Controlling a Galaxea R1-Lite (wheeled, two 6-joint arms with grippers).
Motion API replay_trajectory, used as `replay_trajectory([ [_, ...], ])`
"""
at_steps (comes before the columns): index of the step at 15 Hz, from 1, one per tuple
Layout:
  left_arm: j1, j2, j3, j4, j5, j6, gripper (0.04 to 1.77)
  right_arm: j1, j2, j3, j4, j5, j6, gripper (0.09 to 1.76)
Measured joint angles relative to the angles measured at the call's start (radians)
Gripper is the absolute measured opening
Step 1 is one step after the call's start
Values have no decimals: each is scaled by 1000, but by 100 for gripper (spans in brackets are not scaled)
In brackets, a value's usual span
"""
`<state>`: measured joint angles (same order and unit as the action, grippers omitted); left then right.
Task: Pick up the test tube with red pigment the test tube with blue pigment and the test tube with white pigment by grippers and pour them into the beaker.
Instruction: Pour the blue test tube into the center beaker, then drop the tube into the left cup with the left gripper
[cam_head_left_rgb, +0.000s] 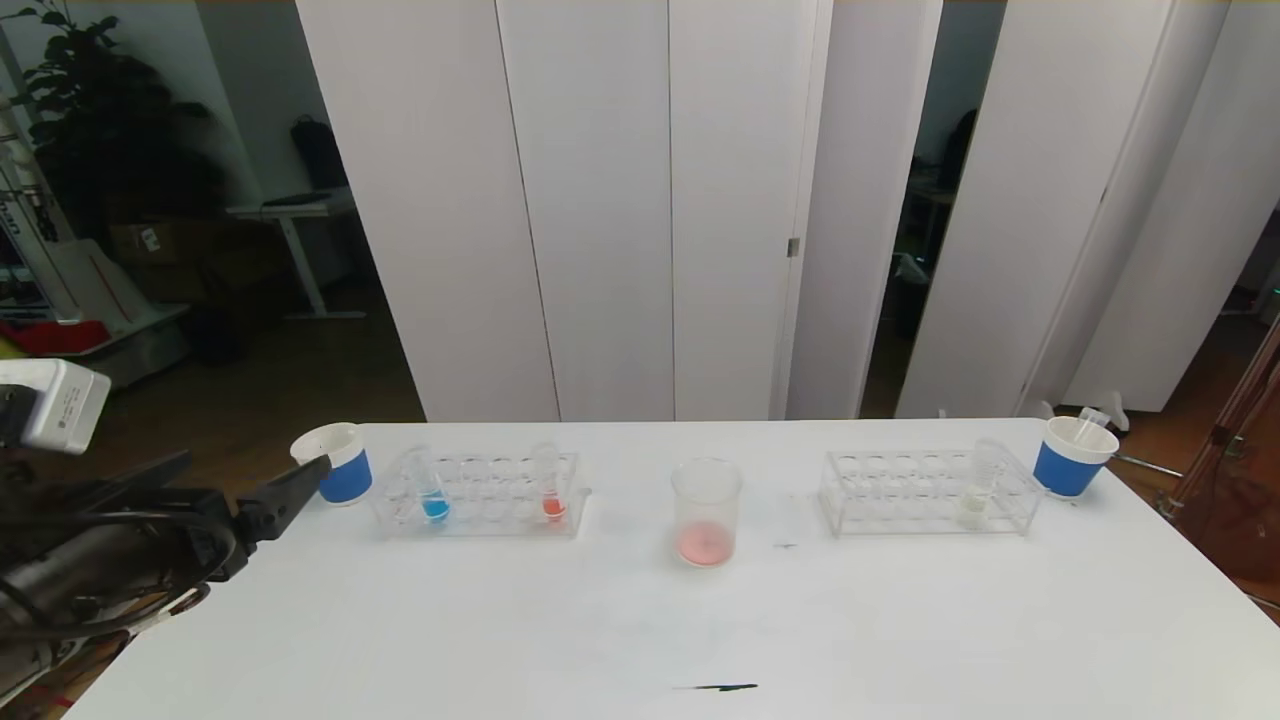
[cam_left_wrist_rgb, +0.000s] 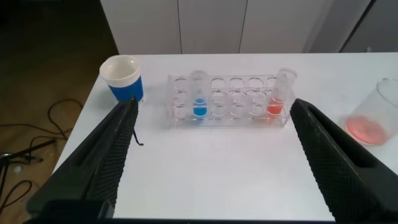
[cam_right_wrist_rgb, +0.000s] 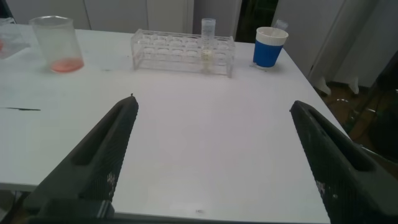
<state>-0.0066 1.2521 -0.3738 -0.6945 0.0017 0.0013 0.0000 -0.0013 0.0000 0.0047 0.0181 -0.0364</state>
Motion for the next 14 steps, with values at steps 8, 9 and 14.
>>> replay_trajectory([
  [8, -10, 241, 55, -260, 0, 0, 175, 0, 0, 0, 0, 0, 0, 175],
  [9, -10, 290, 55, -312, 0, 0, 175, 0, 0, 0, 0, 0, 0, 175],
  [14, -3, 503, 6, -439, 5, -2, 175, 0, 0, 0, 0, 0, 0, 175],
])
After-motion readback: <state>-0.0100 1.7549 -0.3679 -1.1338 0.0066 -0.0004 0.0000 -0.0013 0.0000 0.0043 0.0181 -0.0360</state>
